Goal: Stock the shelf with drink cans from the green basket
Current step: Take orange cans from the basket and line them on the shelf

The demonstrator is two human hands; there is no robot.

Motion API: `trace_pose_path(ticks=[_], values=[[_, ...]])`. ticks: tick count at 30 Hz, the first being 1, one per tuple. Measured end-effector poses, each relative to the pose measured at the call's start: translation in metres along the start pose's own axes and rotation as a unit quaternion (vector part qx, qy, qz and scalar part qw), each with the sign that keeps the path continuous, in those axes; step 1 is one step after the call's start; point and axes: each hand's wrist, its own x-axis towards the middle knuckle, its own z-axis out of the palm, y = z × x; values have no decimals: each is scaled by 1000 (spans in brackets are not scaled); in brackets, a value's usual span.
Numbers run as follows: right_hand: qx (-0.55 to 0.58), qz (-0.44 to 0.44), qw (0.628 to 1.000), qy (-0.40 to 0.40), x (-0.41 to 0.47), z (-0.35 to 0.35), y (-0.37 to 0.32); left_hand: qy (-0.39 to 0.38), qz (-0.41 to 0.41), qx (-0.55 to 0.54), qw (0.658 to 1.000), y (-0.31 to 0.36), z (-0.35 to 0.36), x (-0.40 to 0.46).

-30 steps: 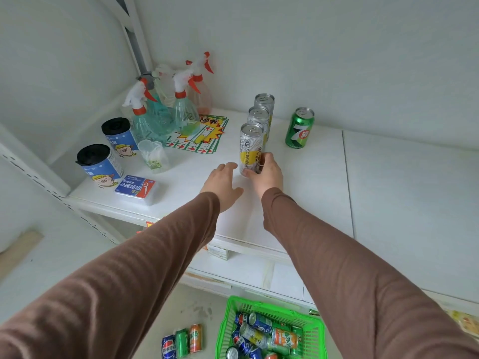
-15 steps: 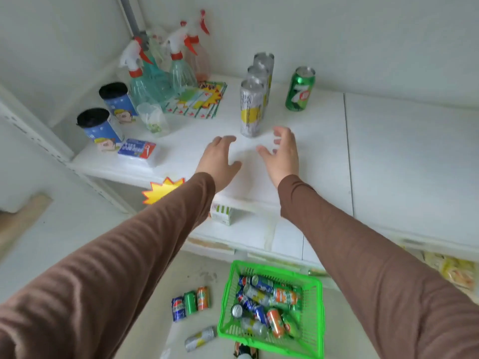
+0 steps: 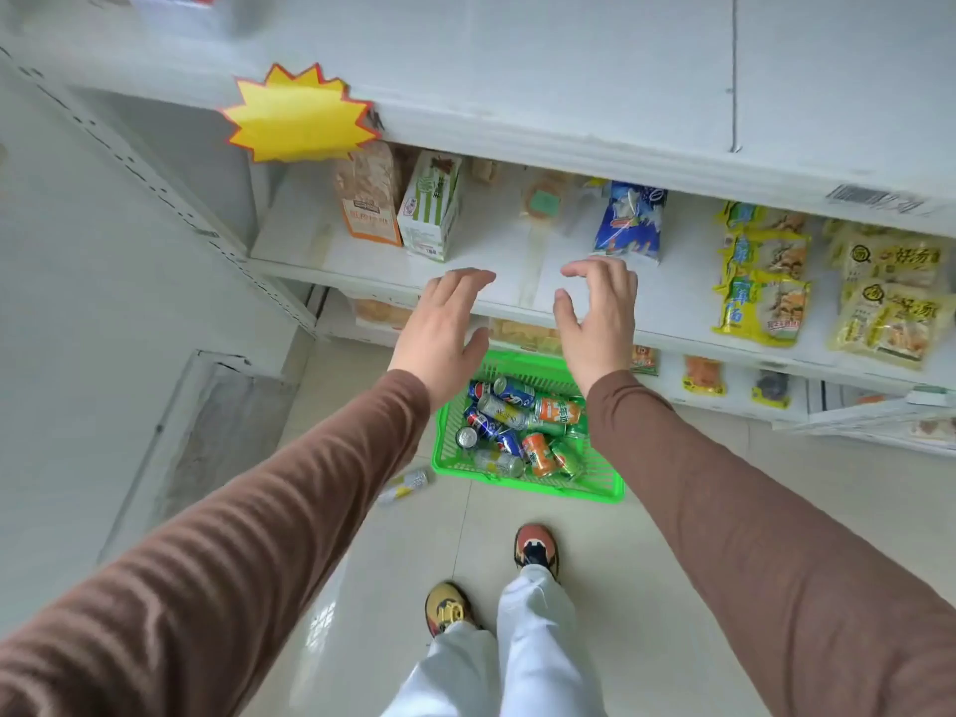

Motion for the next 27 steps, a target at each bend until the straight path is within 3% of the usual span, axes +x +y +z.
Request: trace_pose_path(ticks=[6, 13, 17, 27], values=[[-35, 149, 976, -155, -95, 45, 110, -135, -136, 8, 981, -46, 114, -65], [-78, 336, 870, -352, -188, 120, 247, -254, -239, 17, 937, -98, 271, -120], [-103, 350, 822, -437, -220, 168, 301, -294, -256, 33, 920, -127, 348, -131], [-189, 398, 744, -503, -269, 278, 385, -339, -242, 41, 908, -188, 477, -127]])
